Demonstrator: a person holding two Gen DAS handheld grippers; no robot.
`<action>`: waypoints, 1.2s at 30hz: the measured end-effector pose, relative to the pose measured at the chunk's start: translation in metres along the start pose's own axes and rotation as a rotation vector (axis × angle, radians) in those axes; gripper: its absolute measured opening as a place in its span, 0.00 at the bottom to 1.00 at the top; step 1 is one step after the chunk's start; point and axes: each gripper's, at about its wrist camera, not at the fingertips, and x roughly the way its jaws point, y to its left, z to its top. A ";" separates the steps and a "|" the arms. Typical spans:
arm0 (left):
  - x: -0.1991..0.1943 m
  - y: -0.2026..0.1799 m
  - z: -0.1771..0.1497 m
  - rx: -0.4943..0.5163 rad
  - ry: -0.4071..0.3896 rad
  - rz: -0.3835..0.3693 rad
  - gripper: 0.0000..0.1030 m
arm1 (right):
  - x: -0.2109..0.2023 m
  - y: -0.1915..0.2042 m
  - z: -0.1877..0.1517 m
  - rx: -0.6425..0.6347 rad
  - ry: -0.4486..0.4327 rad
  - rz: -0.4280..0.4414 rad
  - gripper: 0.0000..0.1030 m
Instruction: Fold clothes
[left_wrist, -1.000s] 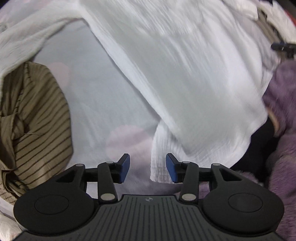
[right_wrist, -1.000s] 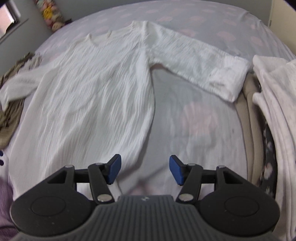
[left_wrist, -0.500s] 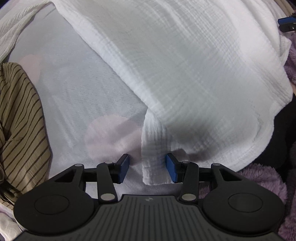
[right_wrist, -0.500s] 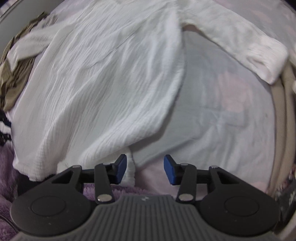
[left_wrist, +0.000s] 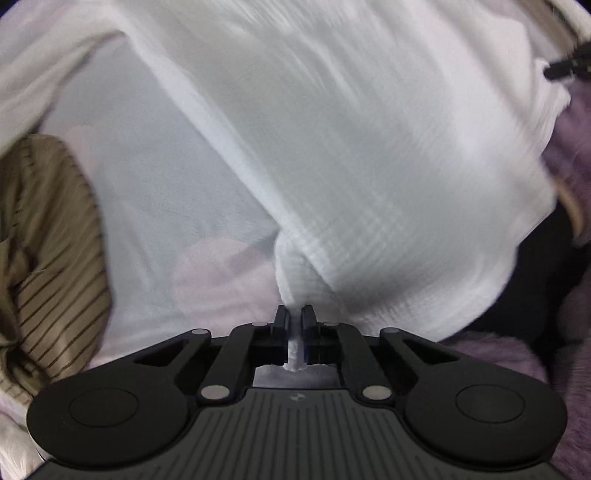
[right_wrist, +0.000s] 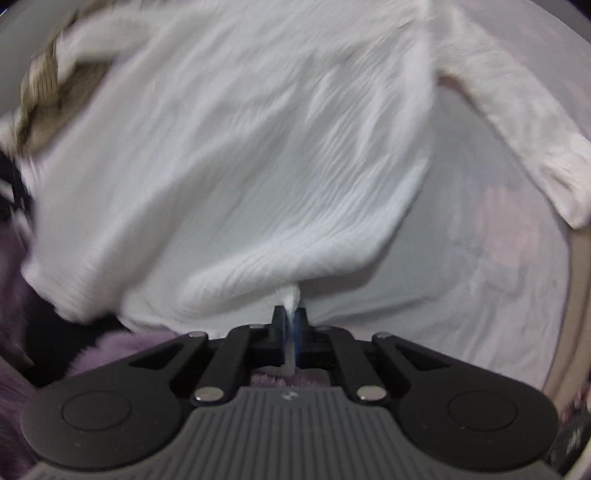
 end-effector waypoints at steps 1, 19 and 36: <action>-0.012 0.006 -0.002 -0.024 -0.026 -0.008 0.04 | -0.013 -0.005 -0.002 0.035 -0.028 0.014 0.05; -0.146 0.026 -0.101 -0.208 -0.298 -0.075 0.04 | -0.208 -0.001 -0.028 0.086 -0.247 -0.101 0.04; -0.047 0.035 -0.103 -0.258 -0.117 -0.105 0.13 | -0.098 0.009 -0.045 0.068 -0.031 -0.105 0.10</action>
